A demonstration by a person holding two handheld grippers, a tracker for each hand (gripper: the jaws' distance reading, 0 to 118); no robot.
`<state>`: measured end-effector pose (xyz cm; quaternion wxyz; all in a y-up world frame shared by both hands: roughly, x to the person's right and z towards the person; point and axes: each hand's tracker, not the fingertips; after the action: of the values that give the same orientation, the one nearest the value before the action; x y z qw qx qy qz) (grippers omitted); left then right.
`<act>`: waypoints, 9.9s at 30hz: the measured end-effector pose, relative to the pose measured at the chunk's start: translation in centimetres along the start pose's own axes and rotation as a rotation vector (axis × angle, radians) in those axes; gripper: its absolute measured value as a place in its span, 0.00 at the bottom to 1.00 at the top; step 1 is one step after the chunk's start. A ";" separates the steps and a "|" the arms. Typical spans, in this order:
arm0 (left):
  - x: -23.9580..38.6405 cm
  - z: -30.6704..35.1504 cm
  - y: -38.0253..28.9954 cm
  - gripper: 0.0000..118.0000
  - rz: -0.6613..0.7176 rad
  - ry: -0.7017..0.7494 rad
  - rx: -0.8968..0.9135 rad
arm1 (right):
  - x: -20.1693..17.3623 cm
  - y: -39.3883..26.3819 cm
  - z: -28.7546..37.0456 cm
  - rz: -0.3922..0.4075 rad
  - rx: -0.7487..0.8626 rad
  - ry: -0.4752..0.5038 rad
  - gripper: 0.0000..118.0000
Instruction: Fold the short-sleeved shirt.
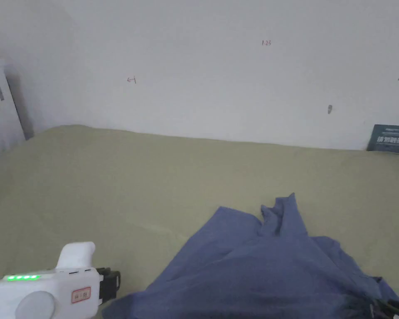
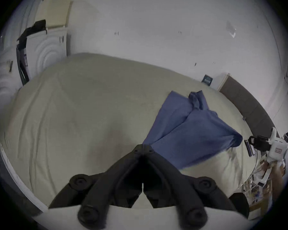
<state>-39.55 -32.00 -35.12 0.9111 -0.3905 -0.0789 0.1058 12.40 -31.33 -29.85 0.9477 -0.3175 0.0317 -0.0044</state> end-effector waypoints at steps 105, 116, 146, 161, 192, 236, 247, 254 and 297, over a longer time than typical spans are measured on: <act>11.4 0.2 40.7 0.00 -0.256 0.115 0.605 | 5.1 47.5 -7.4 0.064 0.602 -0.167 0.07; 12.9 0.8 43.7 0.00 -0.287 0.182 0.726 | 4.4 52.3 -7.5 0.126 0.709 -0.227 0.07; 7.6 -3.5 27.8 0.00 -0.203 -0.010 0.461 | 6.6 28.9 -4.6 0.023 0.442 -0.141 0.07; 5.7 1.2 10.3 0.00 -0.152 -0.063 0.377 | 7.1 11.9 2.4 -0.078 0.338 -0.115 0.07; 1.0 -3.6 -6.8 0.01 -0.108 -0.040 0.063 | 8.0 -7.6 -0.6 -0.327 -0.049 -0.108 0.07; 1.1 -2.3 -7.5 0.90 -0.027 -0.047 -0.020 | 7.1 -6.0 3.1 -0.206 -0.058 -0.178 0.06; 2.1 -6.7 -6.5 0.07 -0.107 -0.042 -0.056 | 7.7 -5.9 -0.2 -0.170 -0.099 -0.156 0.12; 1.8 -6.5 -6.3 0.07 -0.077 -0.006 -0.045 | 8.3 -6.4 -3.0 -0.154 -0.154 -0.105 0.85; 2.0 -15.6 7.3 0.80 0.015 0.096 -0.103 | 9.8 2.7 -15.1 -0.244 -0.078 -0.250 0.47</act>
<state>-35.03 -37.42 -50.94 0.8917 -0.4421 -0.0377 0.0896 21.19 -38.55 -44.08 0.9236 -0.3536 -0.1252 -0.0786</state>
